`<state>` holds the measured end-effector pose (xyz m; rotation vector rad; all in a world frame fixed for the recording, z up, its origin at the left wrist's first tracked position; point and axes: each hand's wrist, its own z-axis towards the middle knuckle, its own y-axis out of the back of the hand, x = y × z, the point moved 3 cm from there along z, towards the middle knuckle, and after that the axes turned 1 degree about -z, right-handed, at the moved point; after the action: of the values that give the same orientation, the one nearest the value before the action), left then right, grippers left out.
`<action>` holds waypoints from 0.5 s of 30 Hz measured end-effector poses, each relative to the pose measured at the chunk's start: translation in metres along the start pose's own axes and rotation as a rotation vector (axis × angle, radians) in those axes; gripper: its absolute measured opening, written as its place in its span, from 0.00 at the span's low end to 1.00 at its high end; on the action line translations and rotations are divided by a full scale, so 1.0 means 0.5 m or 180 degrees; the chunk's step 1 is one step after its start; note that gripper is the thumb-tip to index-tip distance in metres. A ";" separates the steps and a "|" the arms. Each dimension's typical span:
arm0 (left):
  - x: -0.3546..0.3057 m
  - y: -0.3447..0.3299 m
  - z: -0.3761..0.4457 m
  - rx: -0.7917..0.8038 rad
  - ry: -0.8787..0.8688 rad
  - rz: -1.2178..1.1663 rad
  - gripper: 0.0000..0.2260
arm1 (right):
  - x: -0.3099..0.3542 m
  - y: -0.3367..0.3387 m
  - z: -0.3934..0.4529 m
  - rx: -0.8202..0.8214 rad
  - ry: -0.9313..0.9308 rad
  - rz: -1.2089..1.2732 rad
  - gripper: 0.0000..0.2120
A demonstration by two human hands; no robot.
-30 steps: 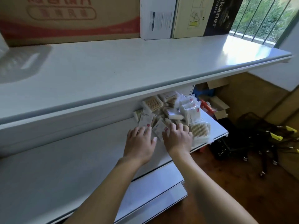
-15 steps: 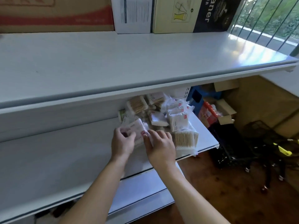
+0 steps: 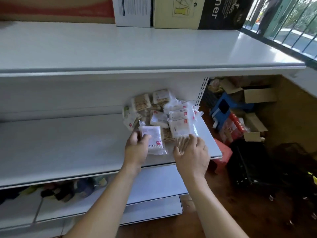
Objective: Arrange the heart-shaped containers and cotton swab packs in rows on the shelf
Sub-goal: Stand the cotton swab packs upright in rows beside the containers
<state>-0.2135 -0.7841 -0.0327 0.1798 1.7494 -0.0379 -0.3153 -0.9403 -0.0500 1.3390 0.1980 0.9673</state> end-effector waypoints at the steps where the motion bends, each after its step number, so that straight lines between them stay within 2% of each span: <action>1: 0.003 -0.008 -0.004 0.0000 -0.0002 0.0082 0.06 | -0.003 0.004 -0.003 -0.0158 0.0074 0.0229 0.28; 3: 0.007 -0.022 -0.011 0.0030 0.0059 0.0261 0.07 | -0.005 0.015 -0.015 -0.0357 0.0328 0.0702 0.23; 5: 0.011 -0.041 -0.020 0.0292 0.0283 0.0150 0.10 | 0.010 0.027 -0.033 -0.0431 0.0707 0.1228 0.18; 7: 0.013 -0.060 -0.031 0.0710 0.0577 -0.0265 0.19 | 0.038 0.038 -0.053 -0.0442 0.1166 0.1563 0.14; 9: 0.012 -0.072 -0.036 0.0947 0.0523 -0.0455 0.32 | 0.059 0.041 -0.061 -0.0429 0.1480 0.1661 0.13; 10: 0.011 -0.070 -0.032 0.0875 0.0427 -0.0417 0.32 | 0.062 0.041 -0.055 -0.0434 0.1521 0.1687 0.13; 11: 0.009 -0.066 -0.026 0.0680 0.0339 -0.0278 0.27 | 0.062 0.044 -0.041 -0.0483 0.1456 0.1662 0.14; 13: 0.007 -0.053 -0.014 0.0326 0.0266 -0.0017 0.16 | 0.047 0.044 0.007 -0.0482 0.0950 0.1449 0.17; 15: 0.004 -0.045 -0.006 0.0199 0.0210 0.0021 0.14 | 0.033 0.030 0.057 -0.0113 0.0404 0.1141 0.22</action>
<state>-0.2200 -0.8060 -0.0360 0.2347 1.8144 -0.0827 -0.2943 -0.9512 -0.0225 1.3056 0.0354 1.3527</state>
